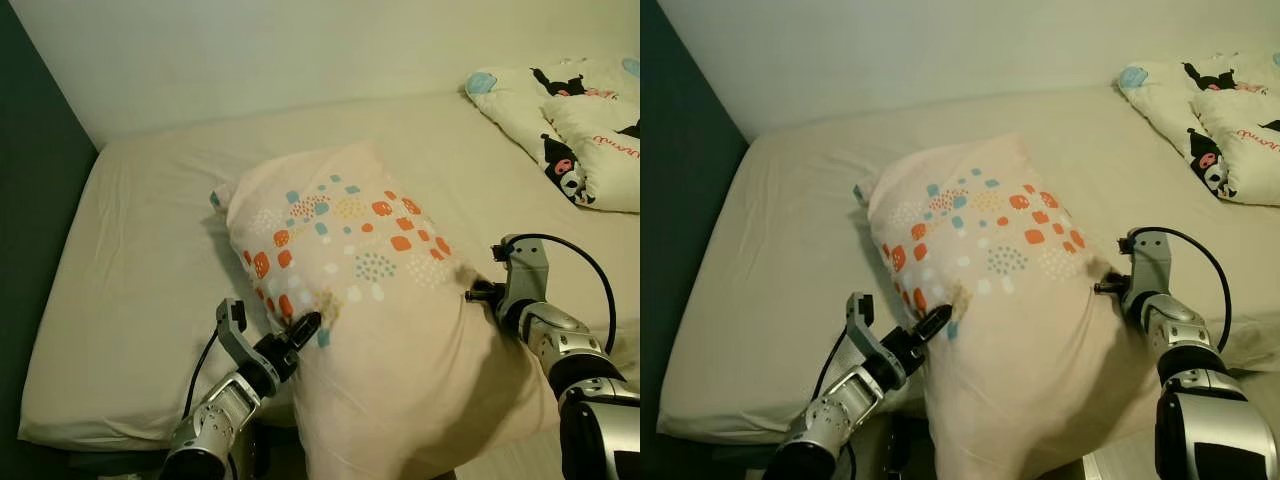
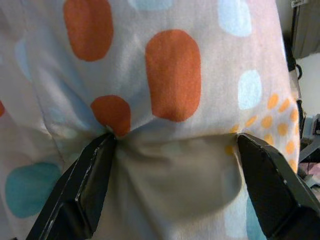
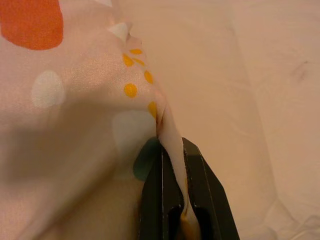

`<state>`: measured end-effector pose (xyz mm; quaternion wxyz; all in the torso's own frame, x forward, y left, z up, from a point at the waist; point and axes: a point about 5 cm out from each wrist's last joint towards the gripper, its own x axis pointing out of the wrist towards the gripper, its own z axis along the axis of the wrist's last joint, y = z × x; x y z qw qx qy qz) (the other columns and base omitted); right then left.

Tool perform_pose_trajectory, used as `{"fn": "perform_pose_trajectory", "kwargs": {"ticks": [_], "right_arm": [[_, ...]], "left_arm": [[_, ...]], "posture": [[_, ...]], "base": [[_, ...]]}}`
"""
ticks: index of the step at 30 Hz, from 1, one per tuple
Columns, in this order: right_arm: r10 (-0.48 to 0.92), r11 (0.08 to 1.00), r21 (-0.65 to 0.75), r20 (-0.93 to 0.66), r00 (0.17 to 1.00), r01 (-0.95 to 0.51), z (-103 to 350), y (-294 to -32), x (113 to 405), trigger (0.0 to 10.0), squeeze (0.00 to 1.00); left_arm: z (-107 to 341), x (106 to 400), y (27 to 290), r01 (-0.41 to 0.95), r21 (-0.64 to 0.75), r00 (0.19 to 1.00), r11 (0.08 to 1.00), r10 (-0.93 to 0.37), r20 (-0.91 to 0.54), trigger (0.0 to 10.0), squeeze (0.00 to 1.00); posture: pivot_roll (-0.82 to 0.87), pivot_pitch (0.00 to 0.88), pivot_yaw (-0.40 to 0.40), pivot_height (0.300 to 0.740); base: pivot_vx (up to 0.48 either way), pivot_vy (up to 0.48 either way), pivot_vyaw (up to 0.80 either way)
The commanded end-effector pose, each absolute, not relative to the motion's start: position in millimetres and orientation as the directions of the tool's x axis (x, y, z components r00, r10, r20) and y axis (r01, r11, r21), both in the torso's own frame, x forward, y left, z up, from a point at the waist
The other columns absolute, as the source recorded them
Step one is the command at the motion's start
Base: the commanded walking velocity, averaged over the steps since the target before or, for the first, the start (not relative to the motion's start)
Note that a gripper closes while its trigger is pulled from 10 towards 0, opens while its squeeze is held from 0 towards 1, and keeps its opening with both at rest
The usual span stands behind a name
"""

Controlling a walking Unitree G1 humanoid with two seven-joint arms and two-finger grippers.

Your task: Clean up the room

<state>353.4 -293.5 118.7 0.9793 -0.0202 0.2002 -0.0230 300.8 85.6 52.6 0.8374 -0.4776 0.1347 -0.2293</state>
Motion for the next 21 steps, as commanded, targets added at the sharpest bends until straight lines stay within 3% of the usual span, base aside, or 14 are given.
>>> {"fn": "perform_pose_trajectory", "kwargs": {"ticks": [1, 2, 3, 4, 8, 21], "right_arm": [[-0.06, 0.998, -0.042, -0.388, 0.92, 0.048, 117, -294, 353, 0.0, 0.0], [-0.051, 0.998, -0.038, -0.389, 0.92, 0.04, 117, -293, 353, 0.0, 0.0], [-0.051, 0.998, -0.038, -0.389, 0.92, 0.04, 117, -293, 353, 0.0, 0.0], [-0.044, 0.999, -0.035, -0.389, 0.92, 0.032, 116, -291, 353, 0.0, 0.0], [-0.032, 0.999, -0.03, -0.391, 0.92, 0.022, 115, -289, 353, 0.0, 0.0], [-0.029, 0.999, -0.025, -0.396, 0.918, 0.02, 113, -289, 352, 0.0, 0.0]], "left_arm": [[47, 292, 61, 0.204, -0.916, 0.856, 0.346, -0.517, -0.005, 10.0, 0.0], [48, 292, 57, 0.208, -0.921, 0.852, 0.328, -0.523, 0.007, 2.9, 0.0], [48, 292, 57, 0.208, -0.921, 0.852, 0.328, -0.523, 0.007, 2.9, 0.0], [50, 292, 54, 0.215, -0.924, 0.849, 0.317, -0.528, 0.016, 0.0, 0.0], [57, 290, 44, 0.265, -0.927, 0.822, 0.265, -0.564, 0.074, 0.0, 0.0], [64, 286, 36, 0.317, -0.919, 0.781, 0.233, -0.615, 0.113, 0.0, 0.0]], "posture": [[-0.11, 0.255, 0.018, 0.606], [-0.11, 0.256, 0.019, 0.606], [-0.11, 0.256, 0.019, 0.606], [-0.11, 0.256, 0.019, 0.606], [-0.1, 0.257, 0.019, 0.606], [-0.1, 0.258, 0.02, 0.606]], "base": [[0.0, 0.0, 0.0], [0.0, 0.0, 0.0], [0.0, 0.0, 0.0], [0.0, 0.0, 0.0], [0.0, 0.0, 0.0], [0.0, 0.0, 0.0]]}}
